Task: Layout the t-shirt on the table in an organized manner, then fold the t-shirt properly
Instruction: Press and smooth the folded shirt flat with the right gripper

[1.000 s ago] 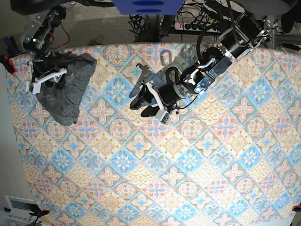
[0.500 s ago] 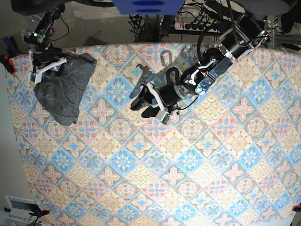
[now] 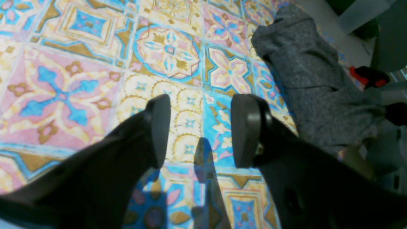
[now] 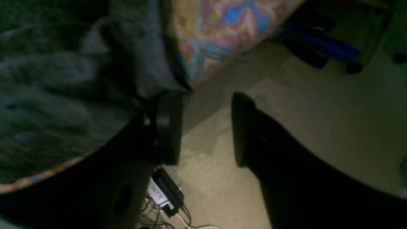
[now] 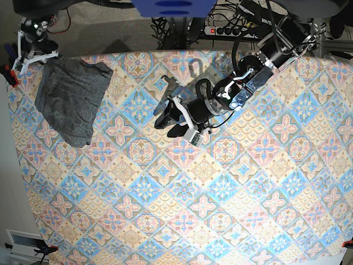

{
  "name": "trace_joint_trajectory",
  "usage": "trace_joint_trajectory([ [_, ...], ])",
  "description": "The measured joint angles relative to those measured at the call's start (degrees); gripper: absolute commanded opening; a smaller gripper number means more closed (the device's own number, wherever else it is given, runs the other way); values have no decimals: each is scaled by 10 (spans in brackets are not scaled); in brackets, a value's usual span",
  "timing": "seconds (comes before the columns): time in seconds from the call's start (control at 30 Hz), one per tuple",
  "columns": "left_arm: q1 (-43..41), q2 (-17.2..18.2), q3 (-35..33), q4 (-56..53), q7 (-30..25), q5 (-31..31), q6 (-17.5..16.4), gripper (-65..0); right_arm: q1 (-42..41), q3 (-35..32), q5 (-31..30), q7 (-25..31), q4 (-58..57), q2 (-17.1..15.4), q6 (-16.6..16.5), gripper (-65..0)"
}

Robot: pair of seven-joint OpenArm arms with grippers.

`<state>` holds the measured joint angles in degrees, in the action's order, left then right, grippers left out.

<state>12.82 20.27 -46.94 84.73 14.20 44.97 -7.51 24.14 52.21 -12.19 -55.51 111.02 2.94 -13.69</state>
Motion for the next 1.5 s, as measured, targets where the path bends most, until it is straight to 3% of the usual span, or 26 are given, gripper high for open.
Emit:
trace_joint_trajectory([
  [0.23,-1,-6,0,2,0,-1,2,-351,1,-47,3,7,36,-4,-4,-408],
  [0.37,-1,-12,0,9,-2,0,-2,-351,-1,-134,-1,12,37,-37,-74,-408],
  [0.4,-1,-12,0,9,-2,-1,0,-351,-4,-151,-2,13,37,-38,-78,-408],
  [0.5,-1,-12,0,9,-1,-1,2,-351,-2,-191,0,20,37,-34,-86,-408],
  [0.63,-1,-11,0,9,0,0,1,-351,-1,-221,4,78,37,-35,-82,-408],
  [0.73,0,-11,0,9,0,0,0,-351,-1,-235,39,112,37,-59,-86,-408],
  [0.9,0,-12,0,8,0,0,0,-351,-16,-236,135,153,33,-67,-85,-408],
  [1.07,4,-28,0,7,-2,-2,-1,-351,-76,-251,147,199,22,-68,-92,-408],
  [1.17,3,-30,0,7,0,-2,0,-351,-106,-260,147,206,-13,-69,-154,-408],
  [1.23,3,-30,0,7,0,-2,0,-351,-113,-262,144,210,-45,-67,-177,-408],
  [1.5,17,-30,1,7,-3,-2,0,-351,-118,-261,147,266,-166,-68,-172,-408],
])
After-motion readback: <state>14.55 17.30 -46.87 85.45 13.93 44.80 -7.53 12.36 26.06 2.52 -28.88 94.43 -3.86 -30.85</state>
